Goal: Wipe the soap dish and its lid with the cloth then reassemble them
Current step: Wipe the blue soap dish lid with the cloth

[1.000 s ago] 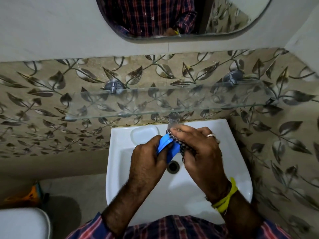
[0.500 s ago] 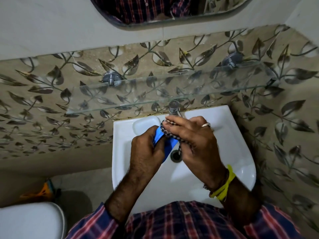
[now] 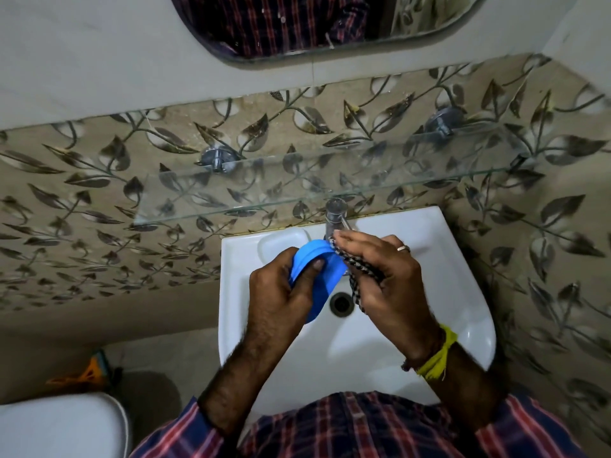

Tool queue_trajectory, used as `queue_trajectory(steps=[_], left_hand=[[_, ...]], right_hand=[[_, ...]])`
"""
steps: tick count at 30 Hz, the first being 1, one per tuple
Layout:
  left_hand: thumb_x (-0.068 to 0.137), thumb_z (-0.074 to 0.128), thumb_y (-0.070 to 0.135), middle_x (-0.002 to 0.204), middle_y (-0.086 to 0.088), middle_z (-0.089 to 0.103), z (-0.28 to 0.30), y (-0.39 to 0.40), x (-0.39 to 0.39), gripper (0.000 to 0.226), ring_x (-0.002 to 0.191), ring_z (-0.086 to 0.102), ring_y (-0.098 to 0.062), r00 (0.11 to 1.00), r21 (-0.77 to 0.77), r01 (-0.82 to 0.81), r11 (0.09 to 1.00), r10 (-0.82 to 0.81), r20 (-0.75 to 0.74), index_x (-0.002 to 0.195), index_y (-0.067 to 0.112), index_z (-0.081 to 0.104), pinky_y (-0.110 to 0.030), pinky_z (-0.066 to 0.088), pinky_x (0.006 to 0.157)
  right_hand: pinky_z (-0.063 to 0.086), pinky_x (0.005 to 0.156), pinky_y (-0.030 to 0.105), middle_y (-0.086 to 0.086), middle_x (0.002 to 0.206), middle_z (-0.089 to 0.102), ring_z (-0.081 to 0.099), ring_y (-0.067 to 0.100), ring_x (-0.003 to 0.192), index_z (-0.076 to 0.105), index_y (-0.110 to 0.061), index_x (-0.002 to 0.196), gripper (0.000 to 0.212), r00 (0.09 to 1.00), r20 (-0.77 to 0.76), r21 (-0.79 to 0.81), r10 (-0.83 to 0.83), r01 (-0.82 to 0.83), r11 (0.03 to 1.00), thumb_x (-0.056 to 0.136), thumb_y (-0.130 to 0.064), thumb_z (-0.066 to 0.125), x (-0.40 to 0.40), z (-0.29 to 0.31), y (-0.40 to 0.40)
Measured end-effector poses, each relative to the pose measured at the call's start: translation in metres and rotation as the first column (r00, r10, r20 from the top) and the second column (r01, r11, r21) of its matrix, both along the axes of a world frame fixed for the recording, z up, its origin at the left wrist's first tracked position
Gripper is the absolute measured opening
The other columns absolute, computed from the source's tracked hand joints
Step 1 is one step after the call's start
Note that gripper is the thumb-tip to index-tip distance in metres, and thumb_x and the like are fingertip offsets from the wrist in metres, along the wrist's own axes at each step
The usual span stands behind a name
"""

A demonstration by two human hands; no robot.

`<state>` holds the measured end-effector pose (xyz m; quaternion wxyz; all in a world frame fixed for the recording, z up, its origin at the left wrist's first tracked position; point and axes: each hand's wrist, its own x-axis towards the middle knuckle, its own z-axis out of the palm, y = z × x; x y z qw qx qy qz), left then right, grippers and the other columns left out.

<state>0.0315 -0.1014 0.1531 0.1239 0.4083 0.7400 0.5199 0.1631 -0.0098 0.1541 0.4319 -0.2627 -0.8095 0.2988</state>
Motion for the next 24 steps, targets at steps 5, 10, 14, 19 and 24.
queue_trajectory(steps=[5,10,14,19,24], left_hand=[[0.089,0.068,0.029,0.07,-0.006,0.068,-0.002,-0.005,-0.004,0.008,0.066,0.063,-0.033,0.996,0.06,0.007,0.998,-0.012,0.087,0.085,0.022,0.071,-0.047,0.054,0.06],[0.088,0.07,0.028,0.075,0.015,0.073,0.001,-0.003,-0.011,0.015,0.067,0.067,-0.004,0.967,0.147,-0.013,0.989,-0.024,0.253,0.087,0.042,0.074,-0.021,0.055,0.062],[0.088,0.075,0.019,0.085,0.004,0.078,0.0,0.003,-0.009,0.013,0.077,0.072,-0.014,0.888,0.217,0.015,0.976,-0.113,0.446,0.094,0.03,0.078,-0.028,0.06,0.068],[0.079,0.087,0.014,0.086,-0.001,0.078,0.005,0.009,-0.013,0.022,0.074,0.072,-0.017,0.899,0.017,0.228,0.974,-0.217,0.381,0.096,0.017,0.073,-0.027,0.058,0.067],[0.07,0.091,0.009,0.066,0.008,0.073,0.022,0.024,-0.009,0.027,0.059,0.066,-0.009,0.969,-0.178,0.163,0.97,-0.123,0.215,0.072,0.027,0.071,-0.02,0.053,0.057]], right_hand=[[0.049,0.089,0.036,-0.005,0.125,0.068,0.053,-0.006,0.11,0.071,-0.014,0.117,0.051,1.0,-0.01,0.038,0.03,-0.029,0.999,0.077,0.014,0.058,-0.008,0.005,-0.001],[0.053,0.093,0.036,-0.016,0.116,0.068,0.068,0.009,0.097,0.069,-0.017,0.119,0.037,0.996,-0.091,-0.207,0.001,-0.02,0.978,0.084,-0.003,0.072,-0.006,0.0,-0.005],[0.057,0.076,0.019,-0.016,0.105,0.074,0.072,0.021,0.083,0.07,-0.022,0.116,0.038,0.958,-0.284,-0.454,-0.042,-0.096,0.886,0.083,-0.004,0.075,-0.016,0.001,-0.008],[0.056,0.081,0.038,-0.003,0.11,0.075,0.069,0.018,0.09,0.074,-0.015,0.112,0.04,0.992,0.001,0.007,-0.124,0.124,0.992,0.075,0.001,0.076,-0.002,0.004,0.005],[0.055,0.078,0.037,-0.001,0.113,0.074,0.067,0.023,0.089,0.074,-0.017,0.113,0.044,0.988,0.052,0.208,-0.145,0.131,0.969,0.072,-0.001,0.068,0.0,0.018,0.004]])
